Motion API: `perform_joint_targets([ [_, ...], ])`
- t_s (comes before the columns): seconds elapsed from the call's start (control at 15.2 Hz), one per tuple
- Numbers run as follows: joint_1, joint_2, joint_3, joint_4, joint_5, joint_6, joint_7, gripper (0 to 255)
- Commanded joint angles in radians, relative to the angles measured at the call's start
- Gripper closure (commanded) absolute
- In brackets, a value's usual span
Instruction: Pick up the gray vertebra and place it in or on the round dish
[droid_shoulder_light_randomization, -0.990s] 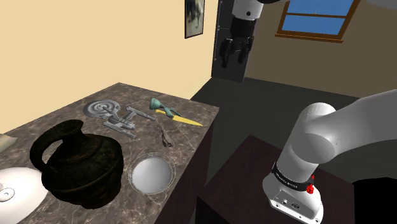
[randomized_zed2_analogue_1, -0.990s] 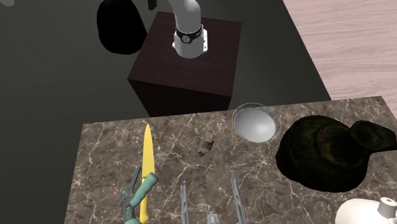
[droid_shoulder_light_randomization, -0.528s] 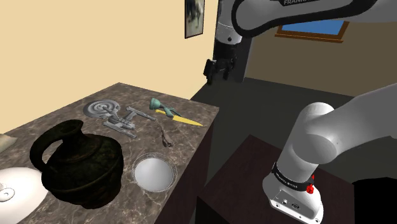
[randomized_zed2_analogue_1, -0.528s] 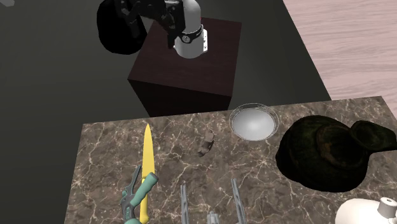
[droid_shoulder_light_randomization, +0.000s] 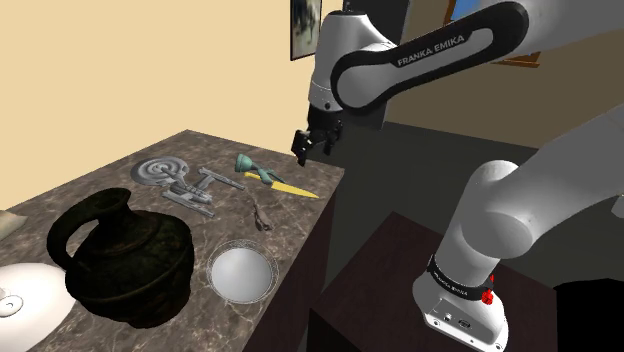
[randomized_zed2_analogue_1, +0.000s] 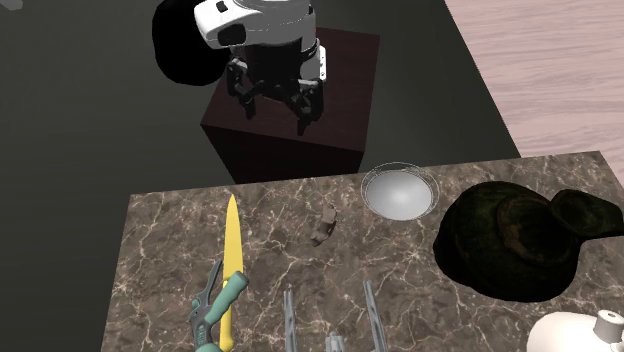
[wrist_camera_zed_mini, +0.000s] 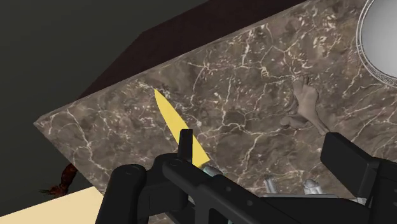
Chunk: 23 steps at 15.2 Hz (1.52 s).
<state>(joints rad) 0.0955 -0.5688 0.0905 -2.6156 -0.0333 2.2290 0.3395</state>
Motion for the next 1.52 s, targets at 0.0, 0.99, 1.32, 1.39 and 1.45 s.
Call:
perform_joint_targets([
  [0.0, 0.009, 0.057, 0.025, -0.010, 0.003, 0.077, 0.030, 0],
  [0.99, -0.018, 0.619, 0.186, 0.122, -0.281, 0.536, 0.401, 0],
  [1.32, -0.011, 0.699, 0.160, 0.143, -0.374, 0.588, 0.471, 0],
  [1.39, -0.008, 0.715, 0.152, 0.148, -0.393, 0.598, 0.485, 0],
  [1.45, -0.004, 0.732, 0.144, 0.153, -0.412, 0.607, 0.499, 0],
])
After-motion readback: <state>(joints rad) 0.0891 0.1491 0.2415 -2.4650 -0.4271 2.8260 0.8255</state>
